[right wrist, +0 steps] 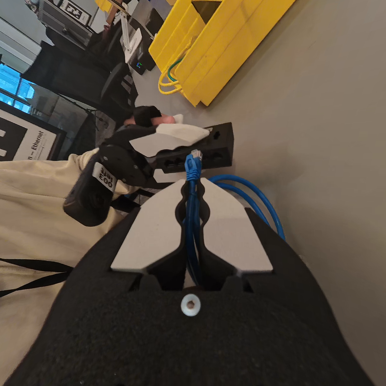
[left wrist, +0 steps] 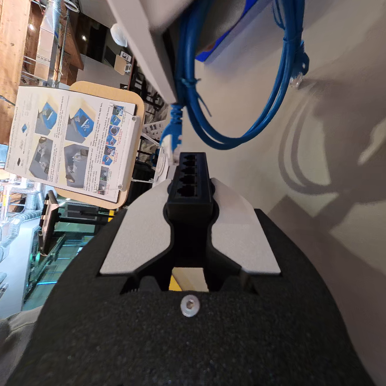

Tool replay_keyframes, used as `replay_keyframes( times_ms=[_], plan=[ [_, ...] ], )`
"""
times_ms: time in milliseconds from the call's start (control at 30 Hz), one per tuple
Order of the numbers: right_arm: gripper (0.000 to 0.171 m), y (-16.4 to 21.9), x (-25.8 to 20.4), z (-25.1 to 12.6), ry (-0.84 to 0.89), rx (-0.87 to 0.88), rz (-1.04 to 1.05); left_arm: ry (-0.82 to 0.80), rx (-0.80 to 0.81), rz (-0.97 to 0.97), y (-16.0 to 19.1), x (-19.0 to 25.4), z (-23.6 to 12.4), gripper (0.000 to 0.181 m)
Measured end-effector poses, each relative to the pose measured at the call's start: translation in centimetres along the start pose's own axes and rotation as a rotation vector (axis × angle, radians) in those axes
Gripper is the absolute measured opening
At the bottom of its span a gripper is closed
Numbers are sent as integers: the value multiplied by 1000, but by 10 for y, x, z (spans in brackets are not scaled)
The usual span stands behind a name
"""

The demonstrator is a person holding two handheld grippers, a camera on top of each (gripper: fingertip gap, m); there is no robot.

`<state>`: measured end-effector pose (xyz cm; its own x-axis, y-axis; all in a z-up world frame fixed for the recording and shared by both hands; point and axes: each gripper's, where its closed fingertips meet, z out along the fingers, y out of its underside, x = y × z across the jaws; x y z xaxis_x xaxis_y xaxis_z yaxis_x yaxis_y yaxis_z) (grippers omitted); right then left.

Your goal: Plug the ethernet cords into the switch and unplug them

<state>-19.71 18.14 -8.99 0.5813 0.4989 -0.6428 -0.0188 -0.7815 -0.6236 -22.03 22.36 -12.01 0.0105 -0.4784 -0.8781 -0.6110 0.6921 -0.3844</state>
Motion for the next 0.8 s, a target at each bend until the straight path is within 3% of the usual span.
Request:
replay_keyframes(
  times_ms=[800],
  plan=[
    [8, 0, 1, 2, 37, -10, -20, -56, -20, 28, 0, -10, -3, 30]
  ],
)
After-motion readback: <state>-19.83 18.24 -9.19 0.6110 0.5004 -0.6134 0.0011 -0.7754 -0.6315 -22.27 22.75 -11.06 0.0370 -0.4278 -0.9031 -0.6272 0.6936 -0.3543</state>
